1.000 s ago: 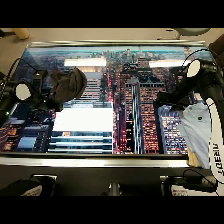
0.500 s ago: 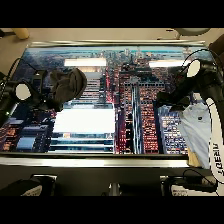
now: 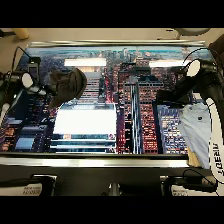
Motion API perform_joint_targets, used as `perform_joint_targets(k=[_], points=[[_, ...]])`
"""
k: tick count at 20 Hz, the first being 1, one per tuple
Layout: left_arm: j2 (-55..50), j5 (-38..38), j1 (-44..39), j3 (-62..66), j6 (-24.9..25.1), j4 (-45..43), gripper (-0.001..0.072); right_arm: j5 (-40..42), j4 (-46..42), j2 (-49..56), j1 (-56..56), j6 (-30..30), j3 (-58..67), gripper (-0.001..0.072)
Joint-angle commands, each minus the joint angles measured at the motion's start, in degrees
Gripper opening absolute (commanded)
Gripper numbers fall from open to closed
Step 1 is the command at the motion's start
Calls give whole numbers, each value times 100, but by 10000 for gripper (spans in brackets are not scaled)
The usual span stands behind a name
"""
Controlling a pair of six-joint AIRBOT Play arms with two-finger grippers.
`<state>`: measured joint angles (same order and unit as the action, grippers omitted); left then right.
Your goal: Fold the shirts.
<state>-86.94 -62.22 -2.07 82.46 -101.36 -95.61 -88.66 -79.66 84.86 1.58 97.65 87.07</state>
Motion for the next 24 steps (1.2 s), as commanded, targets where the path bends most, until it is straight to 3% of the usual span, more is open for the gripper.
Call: perform_joint_targets(k=[1,4,5,6,7,10,13,17,18,21,23,24], points=[[-1416,-688,614,1019,-20,951,666,72,15,2,4,-103,7,666],[-1965,-570,573,1051,79,1556,419,74,11,2,4,-149,7,665],[-2031,-527,527,1051,81,1569,298,70,13,2,4,-149,7,663],[-2028,-525,501,1054,83,1576,96,57,17,-4,4,-149,7,632],[-1950,-549,483,1073,142,1644,24,57,9,-28,4,-151,9,560],[-1152,-273,304,1272,931,2048,24,372,-337,-334,4,-179,11,547],[407,214,-501,1270,1663,2761,24,881,-1134,-975,4,-168,11,548],[1340,857,-2590,1167,1696,2813,24,1762,-1982,-2107,4,382,11,580],[1270,1056,-3165,1049,1670,2813,25,1965,-2107,-2402,4,505,11,611],[647,1912,-4557,452,1091,2813,24,2356,-2428,-3224,-4,675,11,615],[-92,1871,-5117,352,719,2817,29,2295,-2472,-3547,-2,671,11,614],[-400,1703,-5226,411,553,2837,210,2129,-2459,-3620,-2,671,11,615]])
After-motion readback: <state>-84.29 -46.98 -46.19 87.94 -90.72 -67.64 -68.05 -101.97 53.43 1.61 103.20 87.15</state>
